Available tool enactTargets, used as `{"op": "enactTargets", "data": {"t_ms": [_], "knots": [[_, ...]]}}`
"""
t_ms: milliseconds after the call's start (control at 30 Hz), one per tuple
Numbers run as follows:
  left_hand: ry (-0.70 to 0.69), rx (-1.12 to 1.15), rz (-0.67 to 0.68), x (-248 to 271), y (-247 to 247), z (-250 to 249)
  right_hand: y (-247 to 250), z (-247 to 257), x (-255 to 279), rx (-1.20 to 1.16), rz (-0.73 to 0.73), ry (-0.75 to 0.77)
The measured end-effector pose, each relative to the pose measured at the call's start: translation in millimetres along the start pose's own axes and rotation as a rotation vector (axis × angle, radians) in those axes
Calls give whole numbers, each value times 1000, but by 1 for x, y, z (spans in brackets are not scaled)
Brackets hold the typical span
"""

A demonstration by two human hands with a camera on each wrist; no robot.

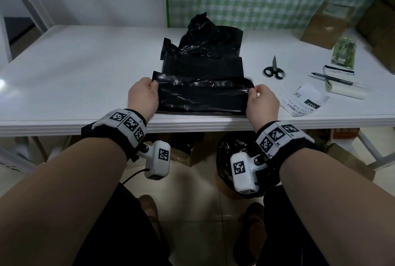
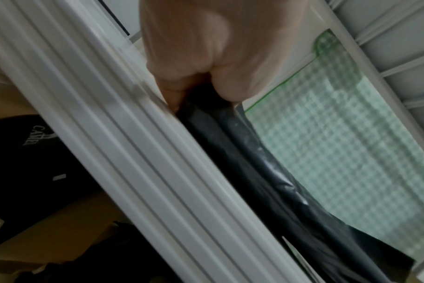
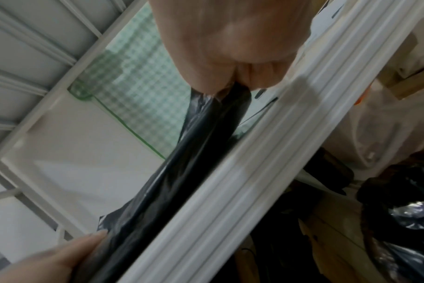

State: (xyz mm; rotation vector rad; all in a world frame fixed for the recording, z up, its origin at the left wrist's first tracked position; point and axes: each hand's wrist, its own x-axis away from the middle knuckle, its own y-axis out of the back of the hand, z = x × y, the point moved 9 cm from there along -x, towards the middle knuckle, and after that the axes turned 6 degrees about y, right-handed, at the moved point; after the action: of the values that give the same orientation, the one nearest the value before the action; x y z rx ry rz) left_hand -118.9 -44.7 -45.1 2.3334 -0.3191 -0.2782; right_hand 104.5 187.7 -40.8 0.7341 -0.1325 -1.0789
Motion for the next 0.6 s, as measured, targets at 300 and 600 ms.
{"op": "enactTargets", "data": {"t_ms": [300, 600], "knots": [[2, -290, -38, 13, -1, 0, -8, -11, 11, 269, 85, -66], [-69, -296, -70, 18, -2, 3, -5, -11, 19, 346, 53, -46]]}}
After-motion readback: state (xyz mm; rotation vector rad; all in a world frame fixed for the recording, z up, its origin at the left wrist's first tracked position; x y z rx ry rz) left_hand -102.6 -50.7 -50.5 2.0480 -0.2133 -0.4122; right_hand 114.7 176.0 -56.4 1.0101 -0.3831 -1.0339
